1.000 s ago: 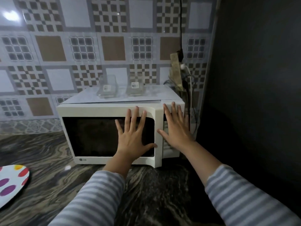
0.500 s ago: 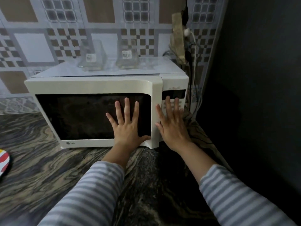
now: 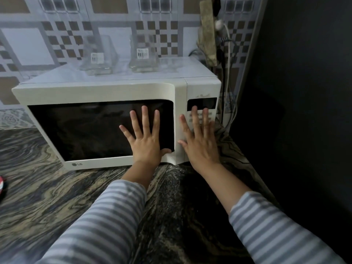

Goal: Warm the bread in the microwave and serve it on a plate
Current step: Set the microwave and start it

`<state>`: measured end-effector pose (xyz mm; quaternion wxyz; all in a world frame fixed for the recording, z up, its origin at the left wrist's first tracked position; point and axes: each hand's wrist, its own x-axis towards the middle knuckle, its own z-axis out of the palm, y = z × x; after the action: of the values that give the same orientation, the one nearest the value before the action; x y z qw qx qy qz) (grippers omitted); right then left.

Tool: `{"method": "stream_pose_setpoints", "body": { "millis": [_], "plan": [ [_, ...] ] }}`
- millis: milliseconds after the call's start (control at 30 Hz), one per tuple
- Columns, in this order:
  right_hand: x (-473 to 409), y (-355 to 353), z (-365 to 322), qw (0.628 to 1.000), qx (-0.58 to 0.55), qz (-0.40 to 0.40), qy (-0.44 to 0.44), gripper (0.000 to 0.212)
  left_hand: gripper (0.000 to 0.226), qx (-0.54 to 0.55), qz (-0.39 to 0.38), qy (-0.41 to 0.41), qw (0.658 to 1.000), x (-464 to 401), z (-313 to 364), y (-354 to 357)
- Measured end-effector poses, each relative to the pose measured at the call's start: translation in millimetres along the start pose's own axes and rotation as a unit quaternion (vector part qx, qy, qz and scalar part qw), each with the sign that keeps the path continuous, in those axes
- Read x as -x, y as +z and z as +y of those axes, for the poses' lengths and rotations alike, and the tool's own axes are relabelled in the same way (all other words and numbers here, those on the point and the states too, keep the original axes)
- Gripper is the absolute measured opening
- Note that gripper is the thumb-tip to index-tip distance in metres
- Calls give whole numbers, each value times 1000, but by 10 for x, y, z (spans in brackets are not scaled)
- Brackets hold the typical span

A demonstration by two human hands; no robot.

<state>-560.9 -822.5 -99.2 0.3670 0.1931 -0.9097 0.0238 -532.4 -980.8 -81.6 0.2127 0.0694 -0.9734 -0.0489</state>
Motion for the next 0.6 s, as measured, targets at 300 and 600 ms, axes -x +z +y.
{"method": "stream_pose_setpoints", "body": {
  "millis": [300,600],
  "plan": [
    [18,-50,-24,999,14,-28,4,94,138,-42,12,6,999,14,24,-2],
    [670,-119,-66,987,-32,-141,76,81,95,12,-47,13,999,587,30,144]
  ]
}}
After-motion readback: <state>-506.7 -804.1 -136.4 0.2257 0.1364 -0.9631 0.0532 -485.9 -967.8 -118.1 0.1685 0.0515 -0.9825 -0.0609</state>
